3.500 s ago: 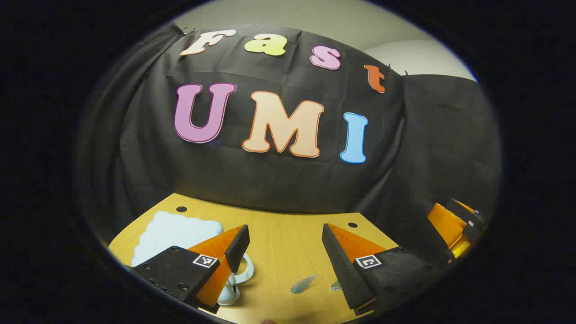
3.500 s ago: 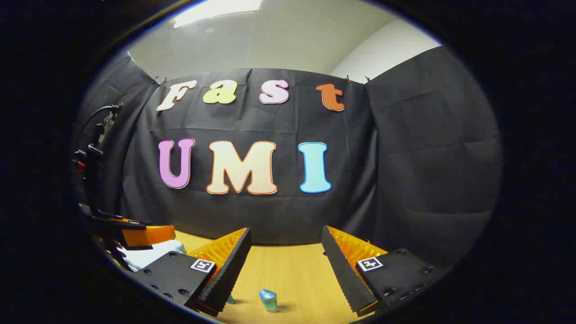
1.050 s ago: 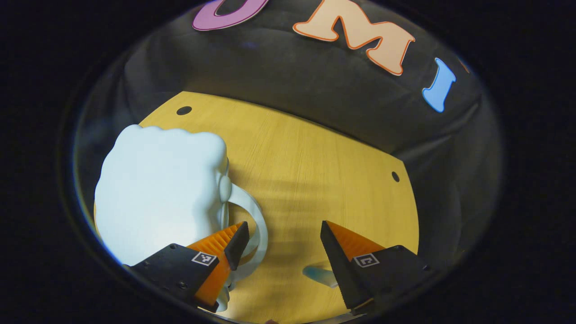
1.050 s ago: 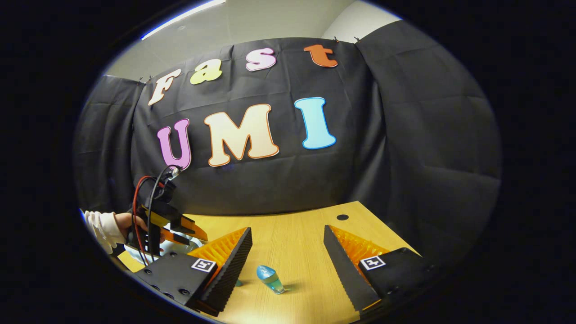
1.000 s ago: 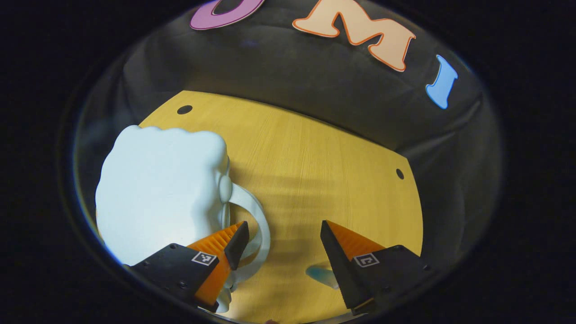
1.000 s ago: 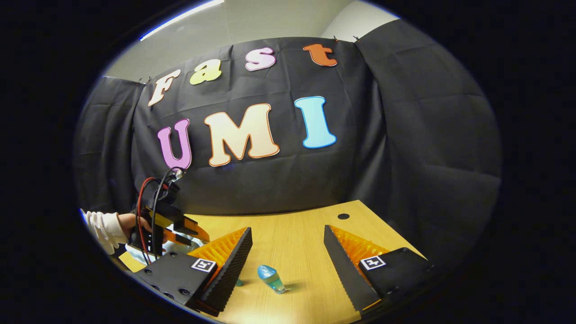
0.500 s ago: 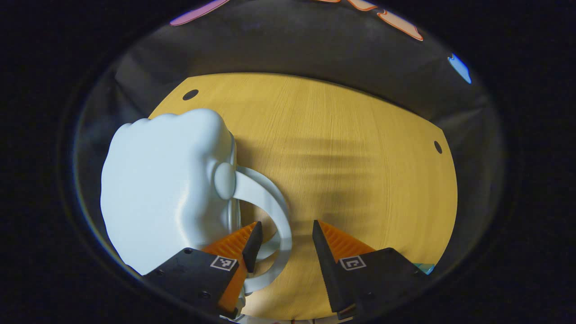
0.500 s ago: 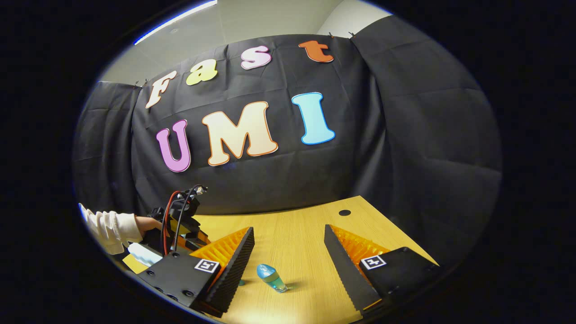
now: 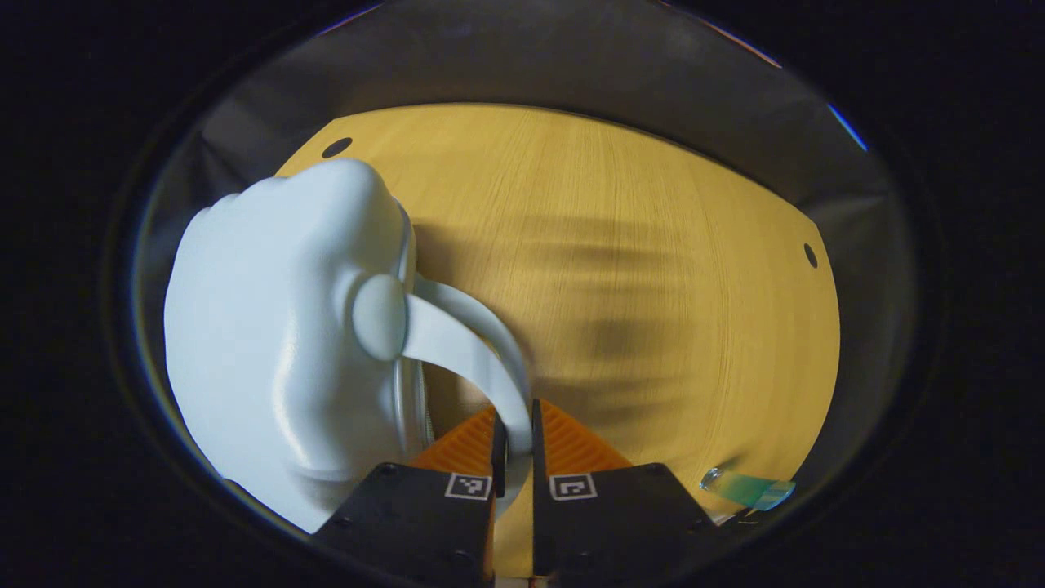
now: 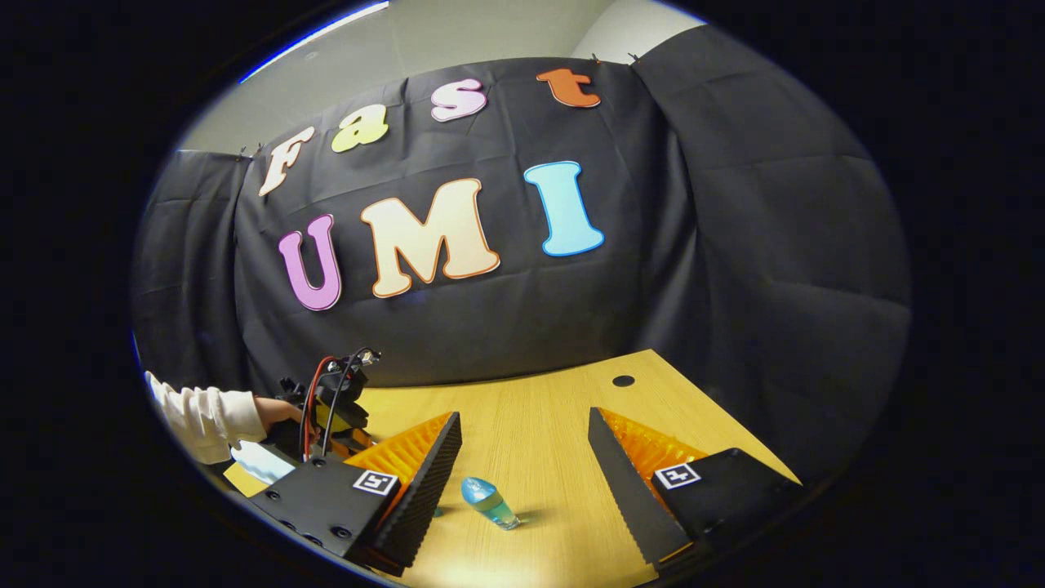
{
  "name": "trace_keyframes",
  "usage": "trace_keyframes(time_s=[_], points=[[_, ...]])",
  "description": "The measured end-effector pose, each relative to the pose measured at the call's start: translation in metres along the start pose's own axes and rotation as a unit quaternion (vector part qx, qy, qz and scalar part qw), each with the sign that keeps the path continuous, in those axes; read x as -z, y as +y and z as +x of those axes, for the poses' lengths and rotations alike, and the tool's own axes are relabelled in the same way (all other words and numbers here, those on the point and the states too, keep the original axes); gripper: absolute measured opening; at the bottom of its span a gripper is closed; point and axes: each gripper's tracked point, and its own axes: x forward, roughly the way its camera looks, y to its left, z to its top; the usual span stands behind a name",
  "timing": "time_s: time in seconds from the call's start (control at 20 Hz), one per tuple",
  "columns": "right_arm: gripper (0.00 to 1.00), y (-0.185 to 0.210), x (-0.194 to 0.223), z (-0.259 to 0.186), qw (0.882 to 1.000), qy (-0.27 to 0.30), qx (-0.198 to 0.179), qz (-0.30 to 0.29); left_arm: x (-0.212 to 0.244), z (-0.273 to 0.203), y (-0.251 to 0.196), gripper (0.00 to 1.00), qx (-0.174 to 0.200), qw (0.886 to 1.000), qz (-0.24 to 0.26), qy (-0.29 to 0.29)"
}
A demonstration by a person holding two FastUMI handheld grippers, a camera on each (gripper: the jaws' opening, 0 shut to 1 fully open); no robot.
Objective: First open the suitcase, pack the skin care products into it, and then close the suitcase.
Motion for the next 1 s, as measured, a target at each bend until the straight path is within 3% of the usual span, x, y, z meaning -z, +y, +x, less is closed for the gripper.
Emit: trace_keyframes(time_s=[0.25,0.3,0.5,0.6,0.65,0.7,1.0], points=[[0.94,0.003,0.003,0.001,1.000,0.004,-0.003,-0.005,-0.004,-0.007,-0.004,0.06,0.010,1.000,0.000,-0.010],[0.98,0.006,0.004,0.001,1.000,0.005,-0.005,-0.005,-0.005,-0.010,-0.006,0.04,0.012,1.000,0.000,-0.014],[0.94,0.016,0.007,0.001,1.000,0.007,-0.016,-0.010,-0.009,-0.031,-0.009,0.04,0.033,0.999,-0.007,-0.030],[0.98,0.022,0.009,0.002,1.000,0.010,-0.024,-0.010,-0.013,-0.049,-0.009,0.04,0.056,0.997,-0.022,-0.043],[0.94,0.026,0.010,0.002,0.999,0.012,-0.028,-0.009,-0.016,-0.057,-0.008,0.04,0.066,0.996,-0.029,-0.051],[0.98,0.030,0.012,0.001,0.999,0.014,-0.032,-0.010,-0.019,-0.070,-0.006,0.04,0.072,0.995,-0.034,-0.063],[0.98,0.057,0.014,0.002,0.998,0.012,-0.067,-0.004,-0.048,-0.160,0.029,0.04,0.099,0.982,-0.064,-0.149]])
